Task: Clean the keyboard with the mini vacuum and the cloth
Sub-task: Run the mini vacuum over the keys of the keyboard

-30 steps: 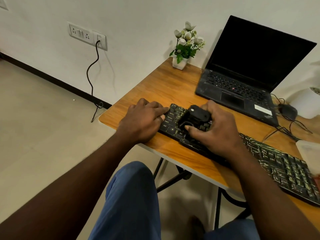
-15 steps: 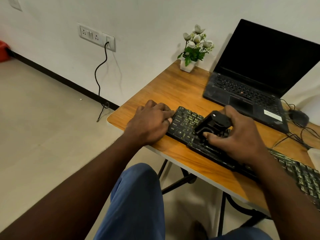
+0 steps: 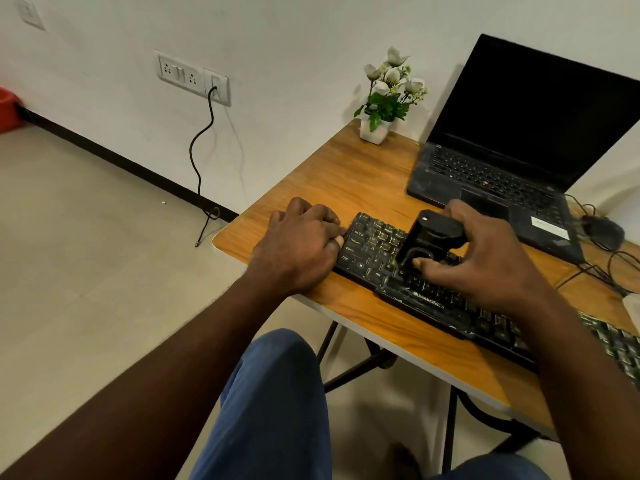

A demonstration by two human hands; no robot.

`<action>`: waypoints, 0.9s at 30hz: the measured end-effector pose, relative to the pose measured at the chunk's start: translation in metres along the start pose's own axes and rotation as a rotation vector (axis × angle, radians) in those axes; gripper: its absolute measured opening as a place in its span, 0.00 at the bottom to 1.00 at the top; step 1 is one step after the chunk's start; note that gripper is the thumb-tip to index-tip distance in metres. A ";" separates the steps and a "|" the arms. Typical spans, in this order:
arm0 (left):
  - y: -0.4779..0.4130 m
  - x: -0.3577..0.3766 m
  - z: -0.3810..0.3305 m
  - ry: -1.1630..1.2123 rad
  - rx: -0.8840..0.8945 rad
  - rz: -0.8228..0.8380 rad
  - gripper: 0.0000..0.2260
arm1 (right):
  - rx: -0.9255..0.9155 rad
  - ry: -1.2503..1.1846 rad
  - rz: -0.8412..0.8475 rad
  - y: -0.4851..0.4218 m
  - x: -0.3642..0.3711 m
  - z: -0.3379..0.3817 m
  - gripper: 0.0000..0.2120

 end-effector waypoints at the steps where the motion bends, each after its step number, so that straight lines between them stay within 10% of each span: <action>1: 0.000 0.000 0.000 0.000 -0.001 0.003 0.18 | 0.008 -0.007 -0.004 0.000 -0.001 -0.002 0.19; 27: 0.000 0.002 -0.001 0.041 -0.011 0.020 0.14 | -0.083 -0.051 -0.080 -0.042 0.046 0.033 0.19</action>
Point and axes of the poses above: each hand's wrist, its own y-axis away from the middle knuckle, its own x-axis out of the palm, z = x × y, the point moved 7 cm from there along -y, towards the middle knuckle
